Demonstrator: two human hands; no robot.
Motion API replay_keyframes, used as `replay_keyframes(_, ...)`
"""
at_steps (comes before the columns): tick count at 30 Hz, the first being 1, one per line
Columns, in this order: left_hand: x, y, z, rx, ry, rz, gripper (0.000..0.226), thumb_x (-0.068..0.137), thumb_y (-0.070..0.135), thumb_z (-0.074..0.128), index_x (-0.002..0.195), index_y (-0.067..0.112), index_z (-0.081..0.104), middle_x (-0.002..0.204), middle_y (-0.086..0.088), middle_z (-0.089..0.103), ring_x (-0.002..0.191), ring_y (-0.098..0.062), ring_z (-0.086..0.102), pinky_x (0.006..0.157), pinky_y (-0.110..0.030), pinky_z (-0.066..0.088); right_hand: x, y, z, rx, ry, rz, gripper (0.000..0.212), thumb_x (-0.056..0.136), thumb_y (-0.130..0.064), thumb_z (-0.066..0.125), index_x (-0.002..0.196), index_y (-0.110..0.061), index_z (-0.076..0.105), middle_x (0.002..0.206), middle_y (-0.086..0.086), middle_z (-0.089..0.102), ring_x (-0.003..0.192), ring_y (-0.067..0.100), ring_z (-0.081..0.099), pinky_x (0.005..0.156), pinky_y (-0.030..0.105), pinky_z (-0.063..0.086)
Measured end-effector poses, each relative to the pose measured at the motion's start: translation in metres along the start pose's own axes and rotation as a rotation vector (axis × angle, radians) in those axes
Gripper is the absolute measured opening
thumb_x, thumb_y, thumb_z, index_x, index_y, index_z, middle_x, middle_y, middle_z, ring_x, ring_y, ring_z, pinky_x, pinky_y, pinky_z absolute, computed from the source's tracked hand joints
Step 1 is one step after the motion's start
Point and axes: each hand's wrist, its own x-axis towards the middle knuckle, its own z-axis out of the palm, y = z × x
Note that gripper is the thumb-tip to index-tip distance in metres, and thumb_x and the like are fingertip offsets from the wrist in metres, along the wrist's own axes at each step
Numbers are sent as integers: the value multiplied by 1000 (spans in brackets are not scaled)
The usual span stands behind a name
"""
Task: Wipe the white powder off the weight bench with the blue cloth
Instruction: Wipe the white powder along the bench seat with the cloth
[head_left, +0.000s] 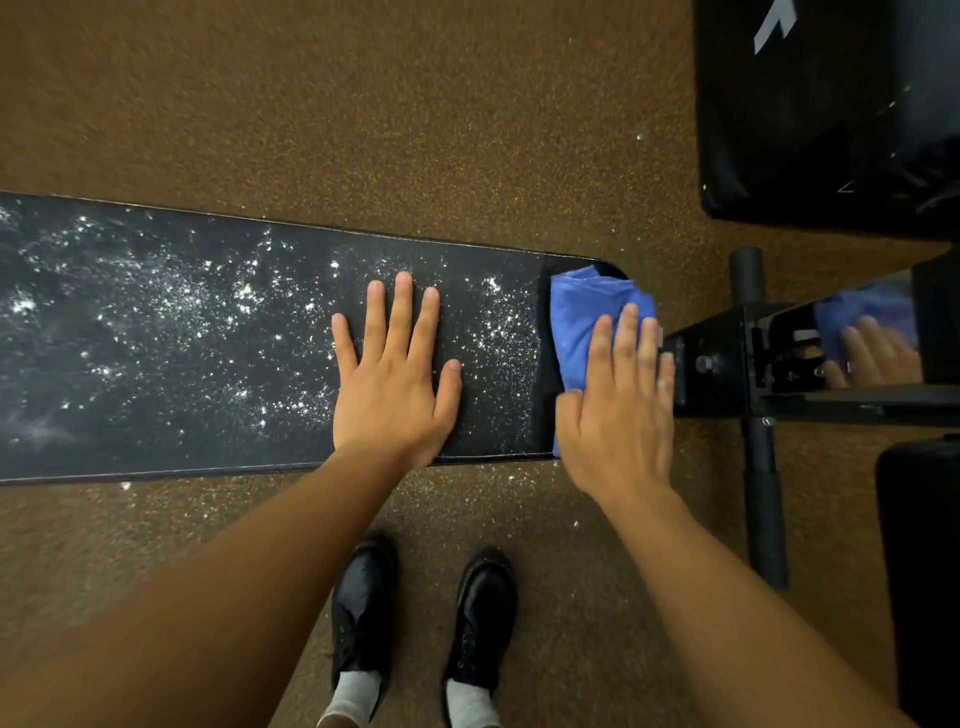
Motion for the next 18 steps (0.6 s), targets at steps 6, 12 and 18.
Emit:
replay_keyframes(6,0,0,1,-8,14,6,69,99,51,17,158,21,-2,166,-5,-10,150,-24,-18,119,-56,-9,48,-22,0,20,16,-15,74,88,-42,27,153,-10,12,161,19,3,147,38,0,118,53,4)
replay_keyframes(12,0,0,1,-5,10,6,69,99,52,16,158,21,-2,166,-5,-10,150,-24,-17,119,-56,-8,5,-7,5,30,-16,-136,64,99,-42,24,153,-10,14,162,14,5,149,29,-3,119,50,9)
replay_keyframes(18,0,0,2,6,5,-5,70,98,53,15,158,21,-2,166,-5,-10,151,-25,-17,119,-57,-6,36,-8,-3,90,-5,-119,69,95,-55,21,154,-18,17,162,14,1,148,32,-4,119,51,3)
